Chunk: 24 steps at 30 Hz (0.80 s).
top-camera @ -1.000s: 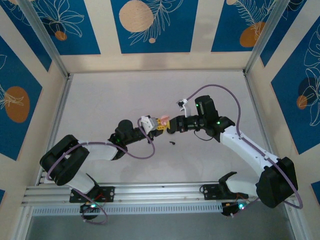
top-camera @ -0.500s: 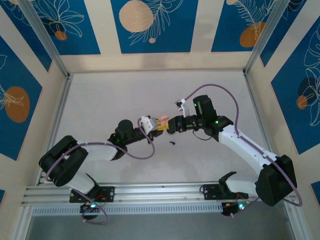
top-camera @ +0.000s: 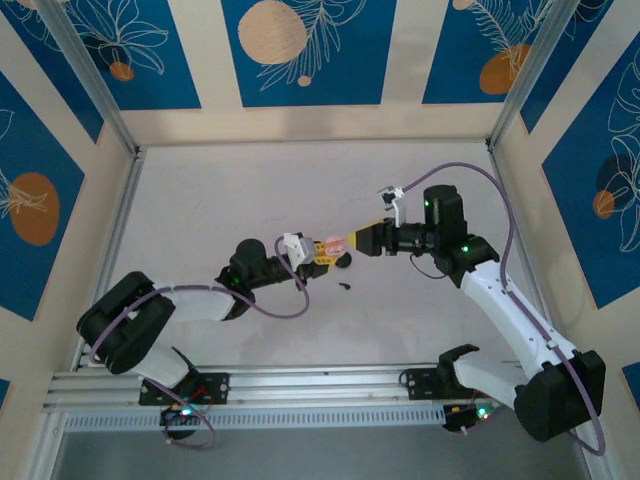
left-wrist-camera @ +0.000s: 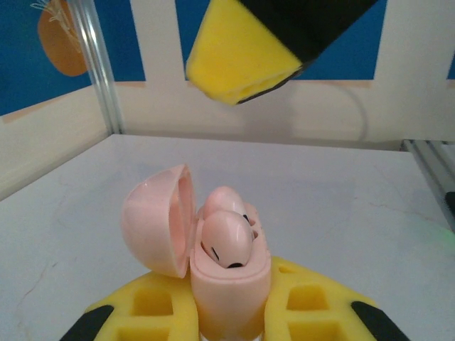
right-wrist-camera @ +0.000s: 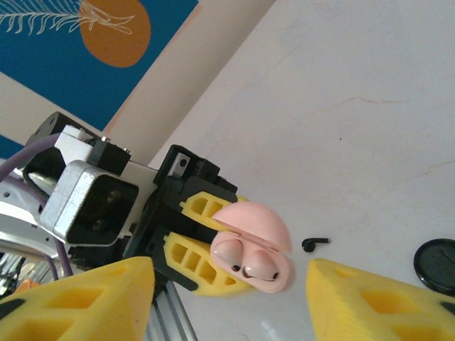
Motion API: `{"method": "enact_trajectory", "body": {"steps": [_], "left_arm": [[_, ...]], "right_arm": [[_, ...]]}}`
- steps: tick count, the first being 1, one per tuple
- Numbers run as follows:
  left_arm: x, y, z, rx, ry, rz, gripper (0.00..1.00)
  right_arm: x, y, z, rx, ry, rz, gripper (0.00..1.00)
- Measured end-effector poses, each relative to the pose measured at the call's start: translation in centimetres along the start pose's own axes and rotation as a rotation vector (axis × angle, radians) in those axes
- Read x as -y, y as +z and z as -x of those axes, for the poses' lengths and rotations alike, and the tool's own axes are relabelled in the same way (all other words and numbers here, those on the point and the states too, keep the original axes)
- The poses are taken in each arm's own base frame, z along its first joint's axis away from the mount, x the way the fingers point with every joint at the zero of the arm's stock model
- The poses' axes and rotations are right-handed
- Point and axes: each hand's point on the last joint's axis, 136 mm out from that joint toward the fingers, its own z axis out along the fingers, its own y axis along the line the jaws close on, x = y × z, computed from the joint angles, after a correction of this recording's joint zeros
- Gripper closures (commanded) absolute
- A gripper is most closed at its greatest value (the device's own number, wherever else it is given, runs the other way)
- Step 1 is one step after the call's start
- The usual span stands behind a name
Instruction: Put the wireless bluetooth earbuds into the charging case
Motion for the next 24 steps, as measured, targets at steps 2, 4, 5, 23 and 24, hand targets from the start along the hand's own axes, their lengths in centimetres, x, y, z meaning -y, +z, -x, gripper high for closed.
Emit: {"method": "enact_trajectory", "body": {"steps": [2,4,5,23,24], "left_arm": [[0.3,0.1,0.3,0.007,-0.006,-0.02,0.95],[0.6,0.3,0.8,0.018,-0.011,-0.039,0.95],[0.7,0.3,1.0,0.023,-0.013,-0.048,0.95],[1.1,0.5,2.2,0.062,-0.017,-0.072,0.95],[1.0,0.5,2.3,0.064,-0.015,-0.072,0.95]], "right_arm": [[0.2,0.0,-0.1,-0.012,0.009,0.027,0.38],[0.2,0.3,-0.4,-0.035,0.024,0.062,0.38],[0.2,0.5,-0.7,-0.048,0.031,0.079,0.38],[-1.6,1.9,-1.2,-0.111,0.031,0.273,0.47],[-1.9,1.6,-1.0,-0.102,0.021,0.277,0.48]]}}
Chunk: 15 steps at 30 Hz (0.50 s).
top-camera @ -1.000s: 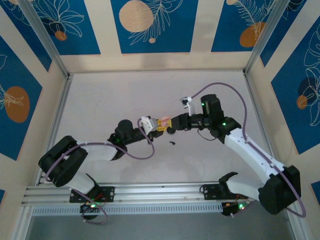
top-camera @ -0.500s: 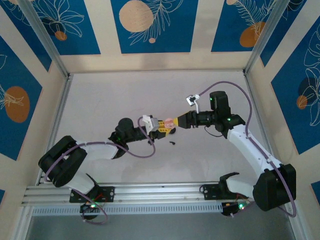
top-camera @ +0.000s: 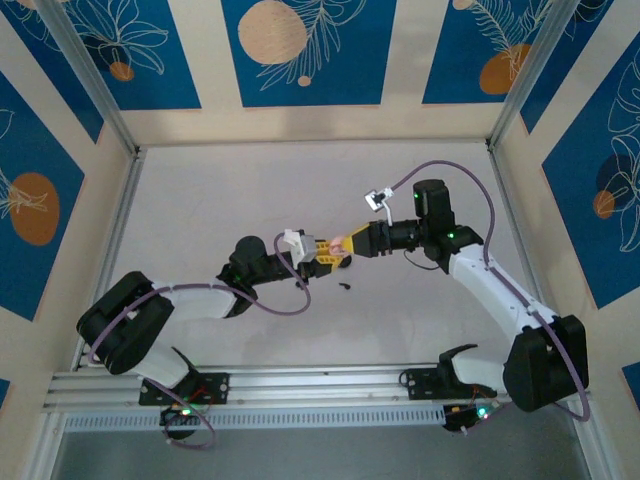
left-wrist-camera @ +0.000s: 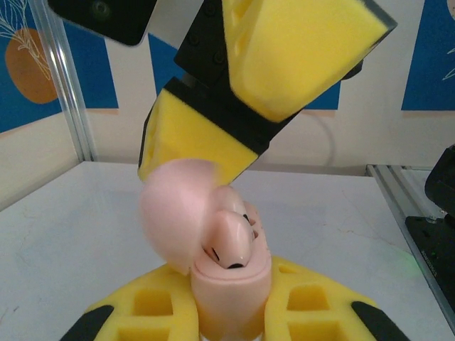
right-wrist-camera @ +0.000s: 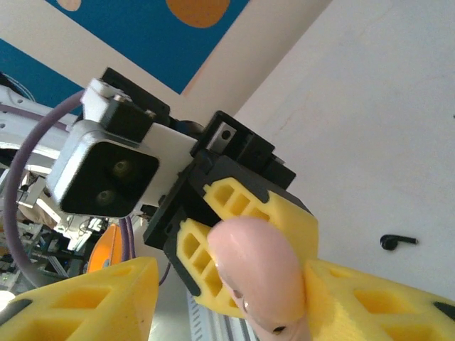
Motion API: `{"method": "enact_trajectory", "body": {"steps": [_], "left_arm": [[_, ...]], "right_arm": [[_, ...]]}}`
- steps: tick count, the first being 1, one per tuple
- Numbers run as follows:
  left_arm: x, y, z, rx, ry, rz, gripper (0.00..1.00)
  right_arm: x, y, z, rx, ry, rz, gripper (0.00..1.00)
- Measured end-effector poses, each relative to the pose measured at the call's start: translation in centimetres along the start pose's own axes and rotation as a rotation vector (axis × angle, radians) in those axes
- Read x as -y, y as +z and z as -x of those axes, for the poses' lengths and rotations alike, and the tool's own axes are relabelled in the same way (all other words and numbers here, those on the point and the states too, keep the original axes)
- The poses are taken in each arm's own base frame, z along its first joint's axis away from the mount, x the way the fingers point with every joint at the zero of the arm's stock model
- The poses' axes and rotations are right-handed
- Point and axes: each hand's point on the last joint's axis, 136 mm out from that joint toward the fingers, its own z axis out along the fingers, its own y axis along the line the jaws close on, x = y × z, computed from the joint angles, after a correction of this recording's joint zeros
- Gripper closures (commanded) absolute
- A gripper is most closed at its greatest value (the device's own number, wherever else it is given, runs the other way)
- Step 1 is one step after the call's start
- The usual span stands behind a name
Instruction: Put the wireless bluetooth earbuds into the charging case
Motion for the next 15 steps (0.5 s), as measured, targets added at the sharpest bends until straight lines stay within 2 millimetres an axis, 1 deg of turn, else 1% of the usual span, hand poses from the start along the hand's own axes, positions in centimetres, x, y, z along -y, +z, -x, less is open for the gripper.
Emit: {"method": "enact_trajectory", "body": {"steps": [4,7,9,10,15], "left_arm": [[-0.1,0.0,-0.2,-0.007,-0.005,0.01,0.95],[-0.4,0.0,-0.4,-0.017,-0.013,0.028,0.95],[-0.8,0.0,-0.8,-0.031,-0.031,0.051,0.95],[-1.1,-0.1,-1.0,-0.043,-0.048,0.067,0.94],[-2.5,-0.2,-1.9,-0.134,-0.155,0.153,0.94]], "right_arm": [[-1.6,-1.0,0.3,0.04,-0.061,0.017,0.49],[-2.0,-1.8,0.5,0.07,-0.079,0.005,0.49],[-1.5,-2.3,0.6,0.091,-0.066,-0.026,0.49],[-0.9,-2.5,0.7,0.106,-0.051,-0.054,0.49],[2.8,-3.8,0.9,0.166,0.065,-0.204,0.49]]}}
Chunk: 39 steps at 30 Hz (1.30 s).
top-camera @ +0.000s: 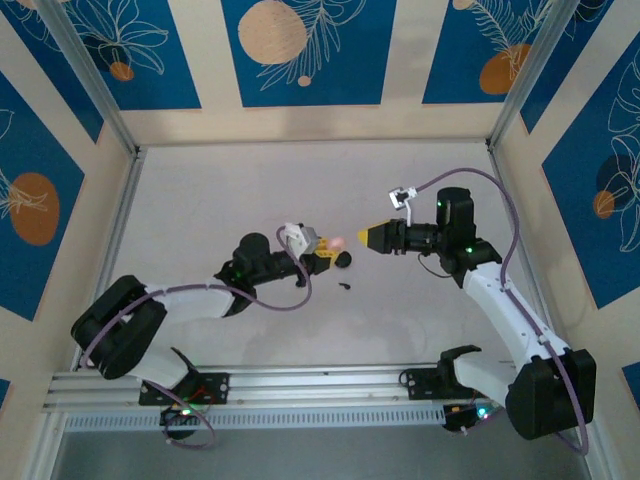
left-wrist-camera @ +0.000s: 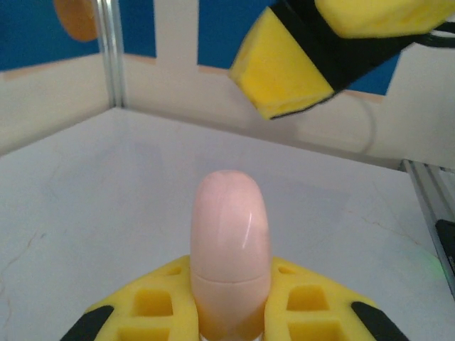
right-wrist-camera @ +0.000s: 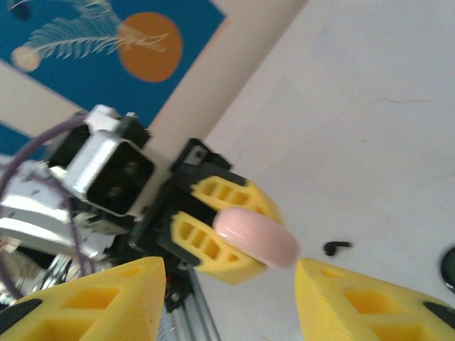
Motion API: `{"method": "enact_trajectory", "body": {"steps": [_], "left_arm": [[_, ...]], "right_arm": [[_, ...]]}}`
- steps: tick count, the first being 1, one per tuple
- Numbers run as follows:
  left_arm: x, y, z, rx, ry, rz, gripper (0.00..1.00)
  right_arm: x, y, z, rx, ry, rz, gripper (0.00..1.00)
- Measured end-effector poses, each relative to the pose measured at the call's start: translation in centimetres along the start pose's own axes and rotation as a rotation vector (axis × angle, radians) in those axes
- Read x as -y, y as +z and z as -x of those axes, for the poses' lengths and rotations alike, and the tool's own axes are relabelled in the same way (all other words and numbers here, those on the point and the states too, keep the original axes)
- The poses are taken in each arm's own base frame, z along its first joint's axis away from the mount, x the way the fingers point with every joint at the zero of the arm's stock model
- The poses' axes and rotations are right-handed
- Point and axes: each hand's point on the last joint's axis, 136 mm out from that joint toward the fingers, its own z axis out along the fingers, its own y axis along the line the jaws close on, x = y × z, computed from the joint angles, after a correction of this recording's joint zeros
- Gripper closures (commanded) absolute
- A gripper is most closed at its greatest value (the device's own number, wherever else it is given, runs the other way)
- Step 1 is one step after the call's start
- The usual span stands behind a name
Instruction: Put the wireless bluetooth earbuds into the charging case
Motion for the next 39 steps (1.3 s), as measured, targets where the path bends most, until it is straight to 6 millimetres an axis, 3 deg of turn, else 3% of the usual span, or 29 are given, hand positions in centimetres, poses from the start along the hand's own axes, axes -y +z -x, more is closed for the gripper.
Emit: {"method": "enact_trajectory", "body": {"steps": [5,10,18,29,39], "left_arm": [[-2.0,1.6,1.1,-0.118,-0.126,0.086,0.93],[-3.4,4.7,2.3,-0.208,-0.287,0.117,0.93],[-6.0,10.3,-1.7,-0.402,-0.614,0.194,0.95],[-7.4,15.3,-6.8,-0.538,-0.901,0.253,0.95],[-7.5,16.6,-8.8,-0.584,-1.008,0.287,0.93]], "right_arm": [[4.3,-0.8,0.3,0.048,0.139,-0.161,0.49],[8.5,-2.9,0.6,0.108,0.296,-0.3,0.49],[12.5,-7.0,1.2,0.215,0.445,-0.407,0.48],[13.3,-8.5,0.8,0.239,0.509,-0.391,0.49],[13.7,-8.2,0.8,0.234,0.541,-0.351,0.48]]}}
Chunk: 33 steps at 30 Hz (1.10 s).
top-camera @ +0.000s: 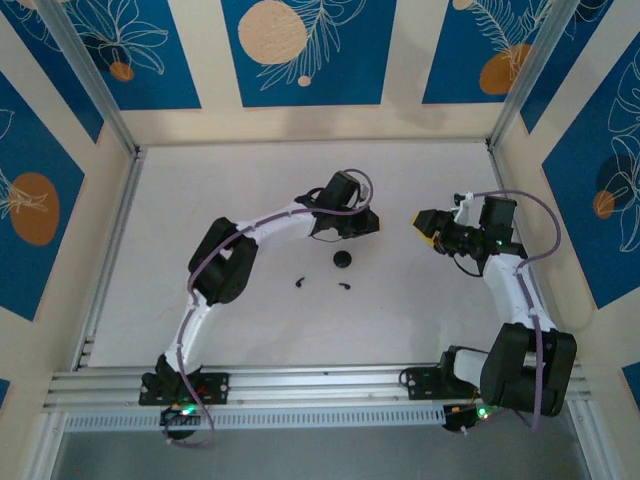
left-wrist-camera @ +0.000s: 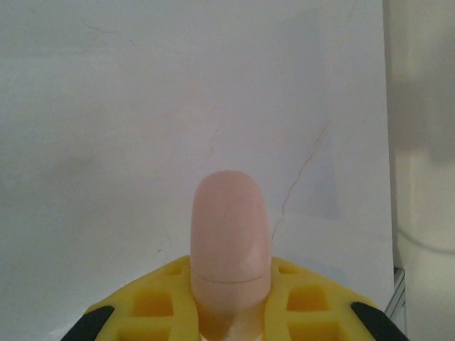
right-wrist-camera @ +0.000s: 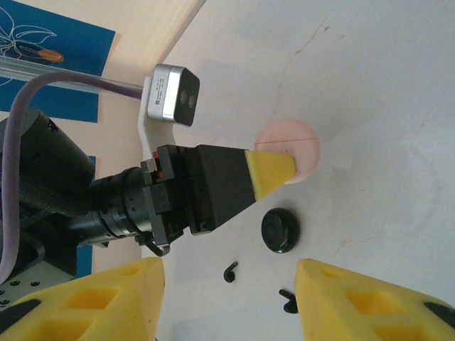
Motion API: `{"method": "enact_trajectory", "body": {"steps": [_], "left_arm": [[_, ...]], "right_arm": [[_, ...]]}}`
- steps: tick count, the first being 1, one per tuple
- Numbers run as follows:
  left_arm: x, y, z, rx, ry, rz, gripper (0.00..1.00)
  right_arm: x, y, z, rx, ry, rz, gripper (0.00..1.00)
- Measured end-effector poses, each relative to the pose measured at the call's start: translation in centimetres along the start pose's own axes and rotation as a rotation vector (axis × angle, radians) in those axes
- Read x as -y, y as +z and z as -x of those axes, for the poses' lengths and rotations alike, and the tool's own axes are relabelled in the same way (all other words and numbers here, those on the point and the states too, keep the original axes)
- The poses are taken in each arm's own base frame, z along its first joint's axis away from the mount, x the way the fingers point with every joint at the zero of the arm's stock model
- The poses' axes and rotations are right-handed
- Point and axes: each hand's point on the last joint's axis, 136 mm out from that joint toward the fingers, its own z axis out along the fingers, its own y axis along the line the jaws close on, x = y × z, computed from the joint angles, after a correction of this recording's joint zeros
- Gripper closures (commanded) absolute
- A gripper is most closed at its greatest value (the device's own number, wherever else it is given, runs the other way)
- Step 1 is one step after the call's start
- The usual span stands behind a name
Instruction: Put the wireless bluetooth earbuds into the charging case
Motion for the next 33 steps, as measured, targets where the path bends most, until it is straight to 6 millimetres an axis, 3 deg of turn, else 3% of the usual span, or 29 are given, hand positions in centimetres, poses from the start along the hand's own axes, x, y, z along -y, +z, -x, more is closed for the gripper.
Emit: {"method": "enact_trajectory", "body": {"steps": [15,20,28,33], "left_arm": [[-1.6,3.2,-1.0,-0.072,-0.07,0.032,0.88],[-2.1,3.3,-1.5,-0.096,-0.082,0.054,0.88],[-2.4,3.4,-2.0,-0.117,-0.087,0.08,0.73],[-3.0,3.2,-2.4,-0.132,-0.091,0.108,0.7]], "right_arm": [[-0.1,0.1,0.1,-0.005,0.01,0.015,0.48],[-0.1,0.1,0.1,-0.004,0.01,0.016,0.48],[-0.4,-0.2,0.2,0.004,0.002,0.02,0.48],[-0.8,-0.4,0.2,0.012,-0.011,0.025,0.48]]}}
